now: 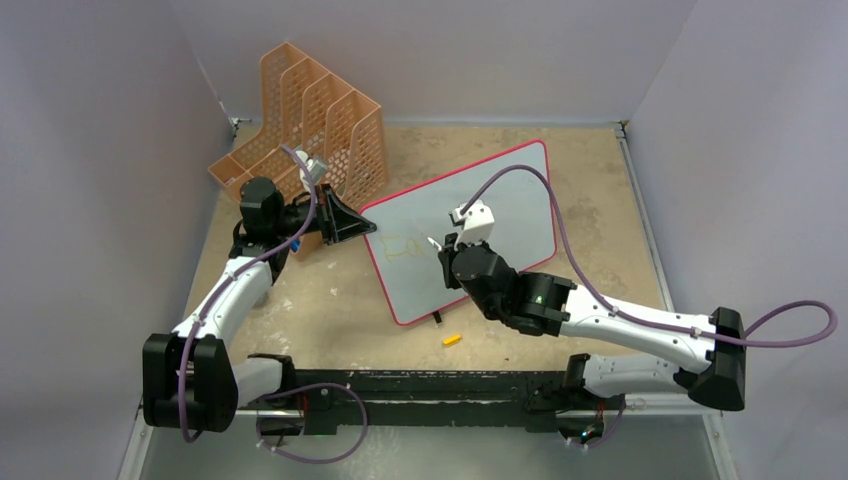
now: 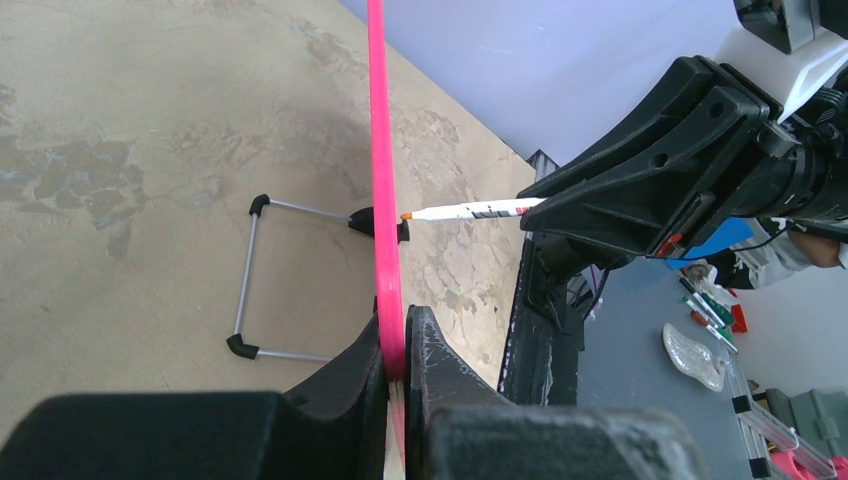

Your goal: Write a sentence on the whiteboard

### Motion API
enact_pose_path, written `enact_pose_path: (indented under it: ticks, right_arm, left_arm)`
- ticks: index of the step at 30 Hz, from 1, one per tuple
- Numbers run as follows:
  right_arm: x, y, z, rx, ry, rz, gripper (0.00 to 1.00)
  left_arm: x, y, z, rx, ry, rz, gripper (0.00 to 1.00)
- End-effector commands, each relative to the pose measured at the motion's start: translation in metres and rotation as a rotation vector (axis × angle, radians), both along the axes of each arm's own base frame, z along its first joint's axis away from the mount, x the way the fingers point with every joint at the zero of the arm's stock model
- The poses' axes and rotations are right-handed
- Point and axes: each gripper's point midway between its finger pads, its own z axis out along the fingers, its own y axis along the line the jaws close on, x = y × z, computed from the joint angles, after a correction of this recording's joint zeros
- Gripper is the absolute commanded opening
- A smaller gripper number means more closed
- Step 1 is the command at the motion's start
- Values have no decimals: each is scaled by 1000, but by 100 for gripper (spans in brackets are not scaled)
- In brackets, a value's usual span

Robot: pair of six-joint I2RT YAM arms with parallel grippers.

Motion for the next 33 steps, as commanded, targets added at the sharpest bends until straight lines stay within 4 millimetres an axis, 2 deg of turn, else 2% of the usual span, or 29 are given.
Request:
enact_pose_path:
  ticks: [1, 18, 33]
  right_arm:
    - [2, 3, 5, 5, -12, 8, 0]
    - [5, 10, 3, 5, -16, 9, 0]
    - [2, -2, -18, -78, 27, -16, 0]
  left_arm:
    - [-2, -2, 15, 5, -107, -48, 0]
    - [-2, -2, 14, 5, -104, -51, 0]
    - [-2, -2, 14, 5, -104, -51, 0]
